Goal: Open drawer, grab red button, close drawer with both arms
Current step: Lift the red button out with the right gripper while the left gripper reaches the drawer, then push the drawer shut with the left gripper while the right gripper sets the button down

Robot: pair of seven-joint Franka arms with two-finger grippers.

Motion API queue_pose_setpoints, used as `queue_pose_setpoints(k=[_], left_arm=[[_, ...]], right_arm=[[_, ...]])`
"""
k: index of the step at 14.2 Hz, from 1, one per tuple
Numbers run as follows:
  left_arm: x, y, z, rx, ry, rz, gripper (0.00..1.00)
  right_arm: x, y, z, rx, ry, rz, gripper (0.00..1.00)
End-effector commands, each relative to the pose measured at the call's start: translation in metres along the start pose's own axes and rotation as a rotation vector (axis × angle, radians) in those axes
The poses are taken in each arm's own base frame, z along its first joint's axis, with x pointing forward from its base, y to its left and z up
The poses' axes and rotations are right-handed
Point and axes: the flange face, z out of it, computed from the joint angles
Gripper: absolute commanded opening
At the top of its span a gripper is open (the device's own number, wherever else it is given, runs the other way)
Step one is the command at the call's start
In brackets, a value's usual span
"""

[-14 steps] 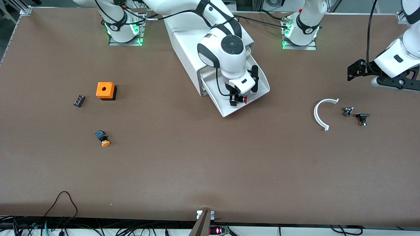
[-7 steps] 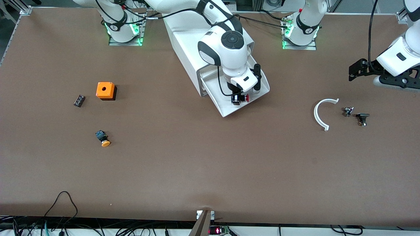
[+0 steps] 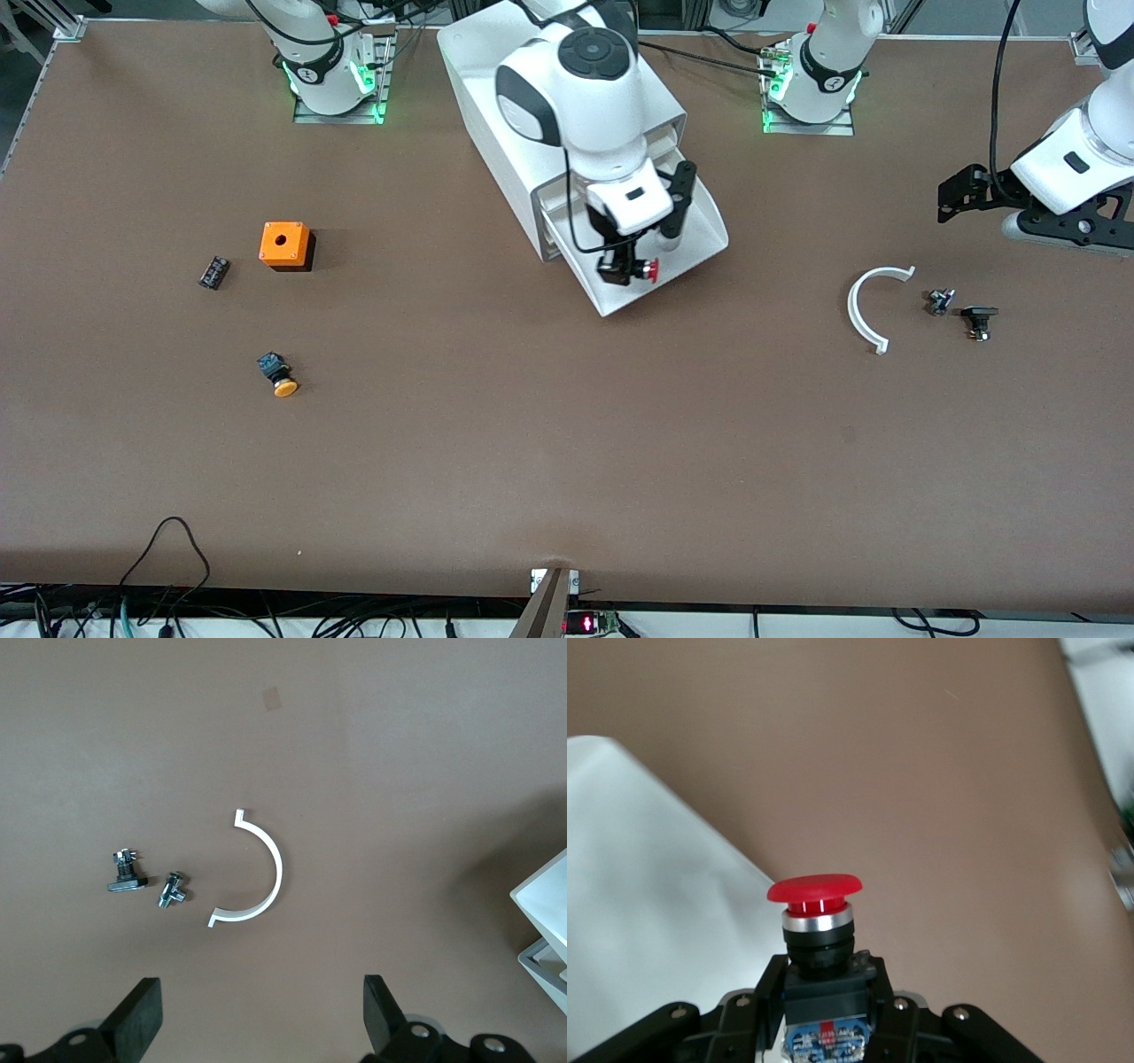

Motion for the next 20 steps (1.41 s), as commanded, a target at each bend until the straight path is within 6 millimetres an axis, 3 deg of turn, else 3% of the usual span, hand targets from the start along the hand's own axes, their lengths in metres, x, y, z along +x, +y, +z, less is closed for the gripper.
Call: queue_pose_setpoints(k=[1,2,4,6,9,13,16,20], left_arm=[[0.012,0.002,-0.002,-0.013,0.028,-0.017,1.00],[0.019,0.006,0.006,-0.024,0.025,-0.020,1.00],[0.049,0.029,0.040,-0.074,0.047,-0.114,1.00],[0.071,0.068,0.076,-0.089,0.079,-0.151,1.00],[0.100,0.121,0.143,-0.125,0.119,-0.279,1.00],[0.111,0.196,0.231,-0.183,0.169,-0.380,1.00],[0.091,0.243,0.264,-0.191,0.135,-0.440,1.00],[0.043,0.309,0.275,-0.192,0.069,-0.398,1.00]], right_arm=[[-0.048,0.038,0.005,-0.023,-0.078,0.244,0.17],[-0.073,0.065,0.008,-0.036,-0.107,0.347,0.17],[-0.131,0.130,0.020,-0.047,-0.165,0.524,0.17],[-0.188,0.177,0.044,-0.035,-0.218,0.667,0.17],[-0.251,0.197,0.088,-0.041,-0.300,0.933,0.17],[-0.343,0.225,0.137,-0.058,-0.369,1.123,0.17],[-0.383,0.219,0.160,-0.067,-0.363,1.126,0.19],[-0.417,0.206,0.188,-0.100,-0.298,1.089,0.19]])
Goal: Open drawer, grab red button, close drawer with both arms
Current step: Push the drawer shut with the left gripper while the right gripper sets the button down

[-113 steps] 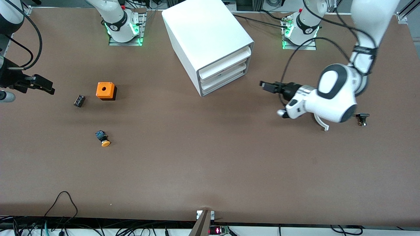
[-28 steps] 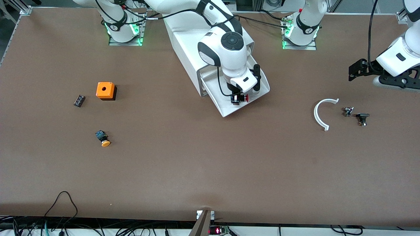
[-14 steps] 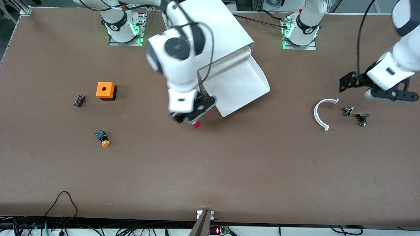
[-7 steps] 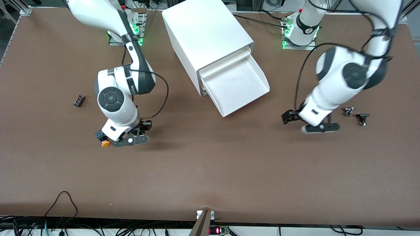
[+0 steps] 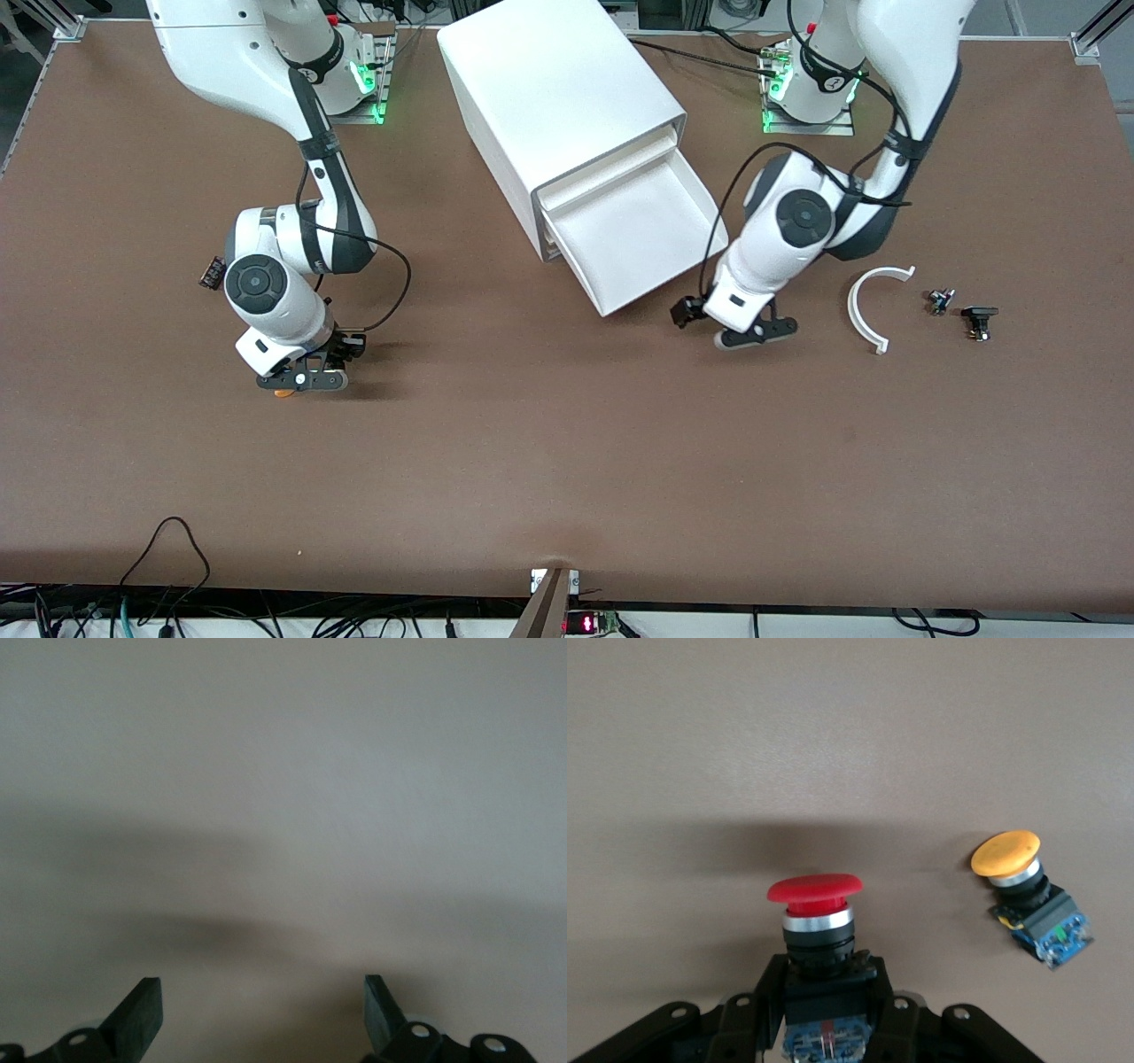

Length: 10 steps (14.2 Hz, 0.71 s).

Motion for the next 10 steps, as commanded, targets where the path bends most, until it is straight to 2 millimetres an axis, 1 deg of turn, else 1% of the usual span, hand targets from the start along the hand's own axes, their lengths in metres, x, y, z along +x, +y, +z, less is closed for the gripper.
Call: queue_pose_setpoints(k=[1,2,3,4,5,6,7,8,10], left_arm=[[-0.045,0.018,-0.003,0.003,-0.020,0.008,1.00],[-0.063,0.027,0.003,0.005,-0.041,0.019,1.00],[-0.082,0.037,0.006,0.006,-0.057,0.030,1.00],[-0.103,0.049,0.007,0.005,-0.073,0.042,1.00],[-0.120,0.057,0.008,0.008,-0.086,0.048,1.00],[-0.134,0.062,0.009,0.011,-0.096,0.058,1.00],[-0.154,0.070,0.010,0.013,-0.108,0.081,1.00],[-0.167,0.076,0.011,0.013,-0.116,0.094,1.00],[-0.182,0.082,0.010,0.014,-0.123,0.090,1.00]], right_arm=[[-0.021,0.005,0.017,0.018,0.042,-0.020,0.19],[-0.023,0.005,0.022,0.014,0.036,-0.021,0.22],[-0.021,0.005,0.022,0.013,0.034,-0.009,0.46],[-0.017,0.003,0.018,0.019,0.043,-0.010,0.94],[-0.015,0.005,0.012,0.023,0.049,-0.005,1.00],[-0.014,0.004,0.004,0.029,0.044,0.003,1.00],[-0.011,0.004,-0.008,0.034,0.031,0.012,1.00],[-0.005,0.002,-0.021,0.038,0.017,0.022,1.00],[0.009,0.001,-0.053,0.044,-0.010,0.028,1.00]])
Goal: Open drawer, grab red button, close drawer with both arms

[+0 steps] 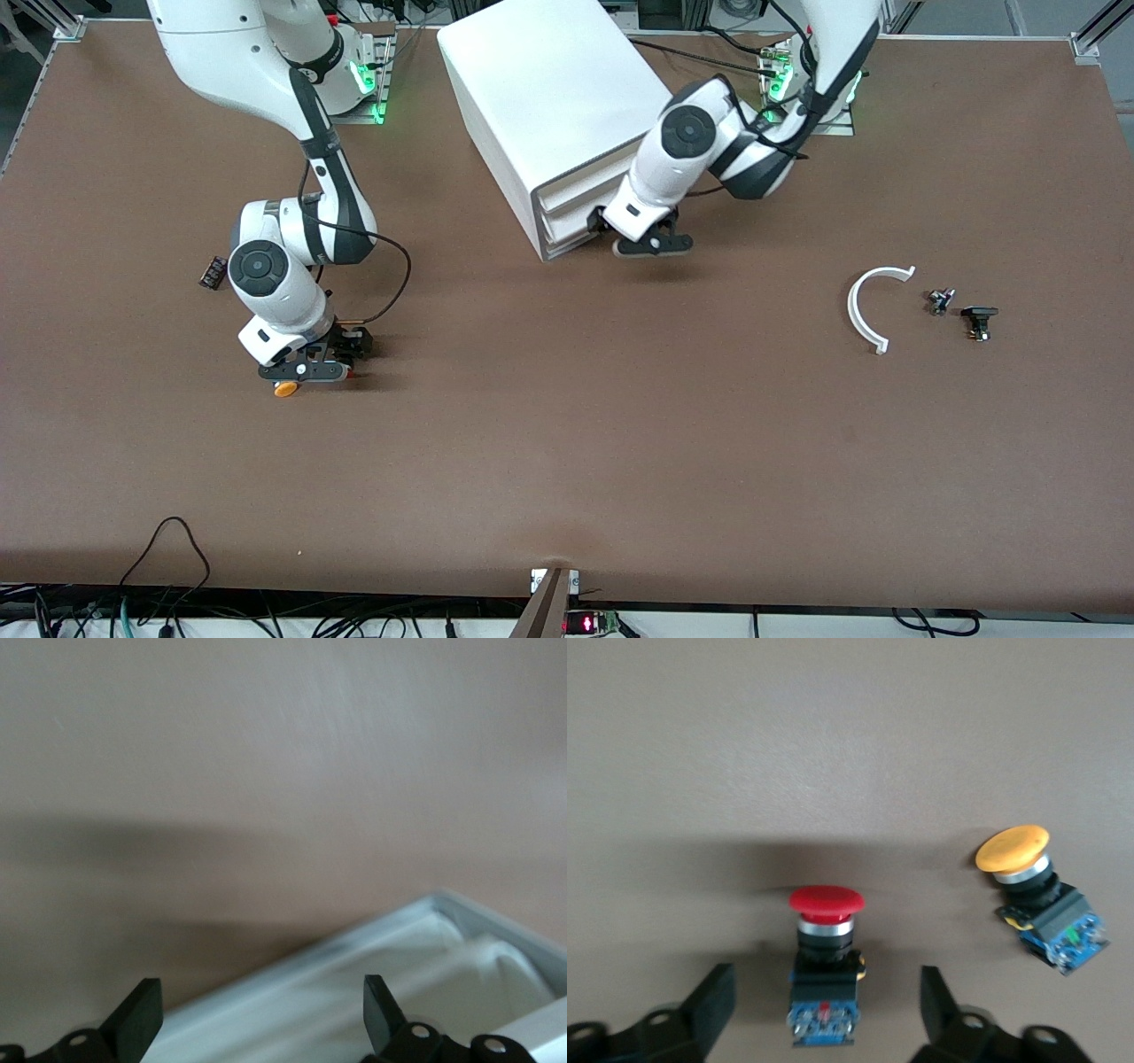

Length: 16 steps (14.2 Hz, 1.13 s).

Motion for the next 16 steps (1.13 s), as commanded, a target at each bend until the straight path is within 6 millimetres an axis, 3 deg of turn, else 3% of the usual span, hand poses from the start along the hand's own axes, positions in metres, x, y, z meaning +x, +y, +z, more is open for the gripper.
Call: queue_pose_setpoints(k=[1,3,4,7,9,12,14,16], left_arm=[[-0.018,0.000,-0.005,0.011,0.004,-0.017,1.00],[-0.006,-0.005,-0.009,0.004,0.013,-0.033,1.00],[0.014,-0.018,-0.017,-0.002,0.030,-0.067,1.00],[0.107,-0.089,-0.075,-0.032,0.145,-0.131,1.00],[0.149,-0.143,-0.120,-0.024,0.221,-0.113,1.00],[0.164,-0.190,-0.209,0.031,0.264,-0.091,1.00],[0.170,-0.225,-0.273,0.083,0.216,-0.074,1.00],[0.168,-0.266,-0.321,0.121,0.161,-0.048,1.00]], right_arm=[[0.019,0.000,-0.056,0.029,-0.038,0.035,1.00],[0.031,0.002,-0.097,0.032,-0.072,0.079,1.00],[0.038,0.005,-0.118,0.032,-0.089,0.095,1.00],[0.051,0.021,-0.188,0.042,-0.114,0.125,1.00],[0.048,0.027,-0.236,0.075,-0.094,0.127,1.00],[0.040,0.049,-0.287,0.123,-0.073,0.131,1.00],[0.035,0.067,-0.306,0.155,-0.051,0.136,1.00],[0.028,0.086,-0.316,0.164,-0.063,0.154,1.00]])
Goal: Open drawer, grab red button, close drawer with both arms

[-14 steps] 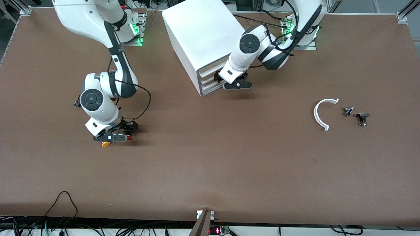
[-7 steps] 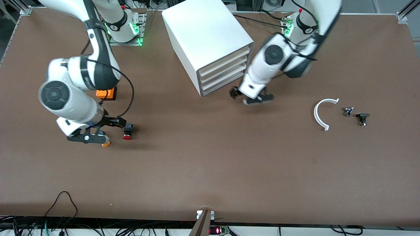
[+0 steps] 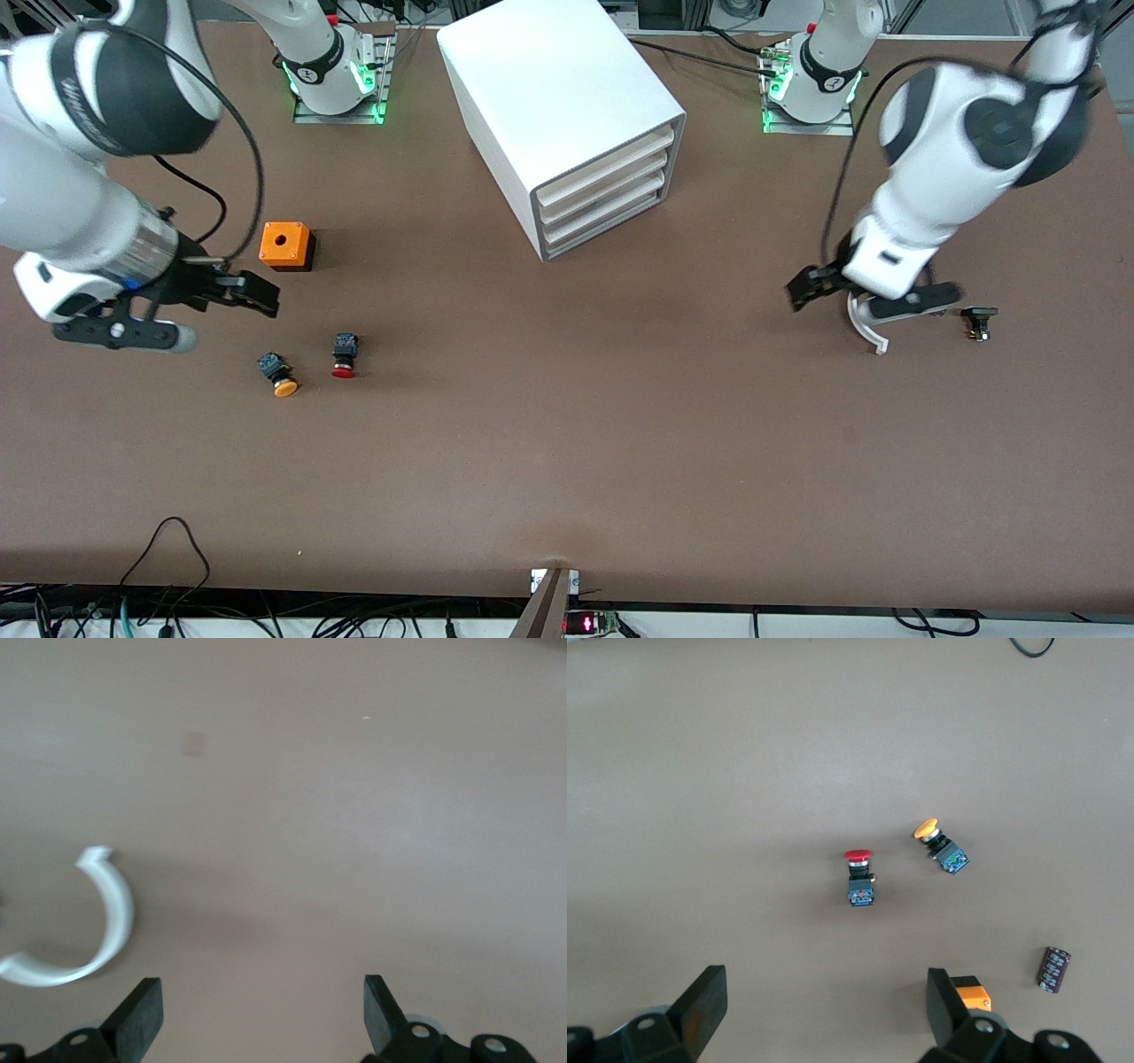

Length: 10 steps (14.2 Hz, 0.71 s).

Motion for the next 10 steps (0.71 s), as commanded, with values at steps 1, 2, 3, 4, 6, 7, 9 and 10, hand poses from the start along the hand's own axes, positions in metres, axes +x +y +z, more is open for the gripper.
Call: queue_pose_setpoints(k=[1,2,3,4,6,7,9,10], left_arm=[[0.005,-0.051,-0.059,0.035,-0.049,0.077,1.00],[0.003,-0.061,-0.071,0.047,-0.064,0.101,1.00],[-0.001,-0.070,-0.082,0.055,-0.082,0.098,1.00],[-0.001,-0.079,-0.091,0.058,-0.097,0.082,1.00],[-0.005,-0.089,-0.092,0.069,-0.152,0.068,1.00],[-0.001,-0.088,-0.096,0.067,-0.143,0.069,1.00],[-0.002,-0.076,-0.098,0.066,-0.141,0.083,1.00],[-0.002,-0.075,-0.099,0.066,-0.139,0.084,1.00]], right_arm=[[-0.007,0.026,-0.012,0.001,-0.039,0.028,1.00],[-0.007,0.039,-0.010,-0.007,-0.058,0.026,1.00],[-0.007,0.049,-0.012,-0.024,-0.062,-0.001,1.00],[-0.006,0.059,-0.012,-0.037,-0.065,-0.035,1.00],[-0.004,0.071,-0.009,-0.042,-0.078,-0.048,1.00],[-0.004,0.083,-0.009,-0.046,-0.093,-0.036,1.00],[-0.006,0.097,-0.007,-0.071,-0.118,-0.044,1.00],[-0.007,0.101,-0.005,-0.085,-0.133,-0.065,1.00]])
